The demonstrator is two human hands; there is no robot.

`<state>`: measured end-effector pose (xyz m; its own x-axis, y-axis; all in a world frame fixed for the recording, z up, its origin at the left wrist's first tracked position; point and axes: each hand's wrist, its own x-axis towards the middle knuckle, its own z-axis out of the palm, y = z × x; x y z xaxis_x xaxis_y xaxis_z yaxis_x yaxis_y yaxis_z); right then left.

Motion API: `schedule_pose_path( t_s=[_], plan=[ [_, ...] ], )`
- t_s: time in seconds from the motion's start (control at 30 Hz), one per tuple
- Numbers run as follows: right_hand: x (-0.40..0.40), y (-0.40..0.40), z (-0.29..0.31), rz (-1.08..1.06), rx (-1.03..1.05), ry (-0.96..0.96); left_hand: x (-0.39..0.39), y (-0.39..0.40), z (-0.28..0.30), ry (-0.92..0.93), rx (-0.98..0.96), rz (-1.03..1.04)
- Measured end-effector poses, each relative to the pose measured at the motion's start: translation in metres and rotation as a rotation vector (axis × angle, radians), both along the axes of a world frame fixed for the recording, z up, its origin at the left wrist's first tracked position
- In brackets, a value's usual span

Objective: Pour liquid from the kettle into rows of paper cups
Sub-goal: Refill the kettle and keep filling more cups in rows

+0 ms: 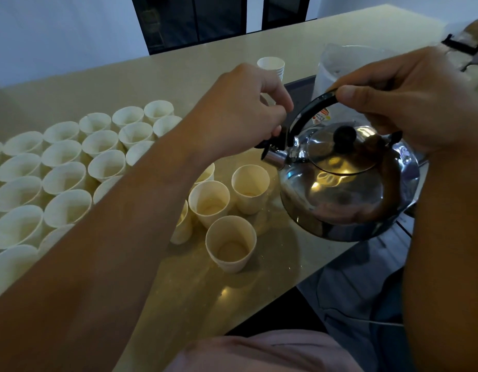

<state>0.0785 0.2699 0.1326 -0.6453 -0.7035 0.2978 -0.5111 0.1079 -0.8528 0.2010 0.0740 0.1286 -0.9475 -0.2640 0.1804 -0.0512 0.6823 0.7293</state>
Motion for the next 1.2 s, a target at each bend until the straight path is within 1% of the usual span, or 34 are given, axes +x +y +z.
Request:
schedule_pose_path(
  t_s=[0.2, 0.53, 1.03, 1.2],
  plan=[
    [0.002, -0.003, -0.002, -0.054, 0.105, 0.126, -0.001, 0.000, -0.009, -0.020, -0.001, -0.015],
    [0.001, -0.008, 0.000, -0.062, 0.213, 0.204, -0.003, -0.004, -0.015, -0.050, 0.008, -0.025],
    [0.003, -0.009, -0.002, -0.062, 0.260, 0.201, -0.005, -0.003, -0.018, -0.063, -0.009, -0.035],
    [0.004, -0.010, -0.004, -0.068, 0.235, 0.149, -0.005, -0.003, -0.019, -0.069, -0.011, -0.036]
  ],
)
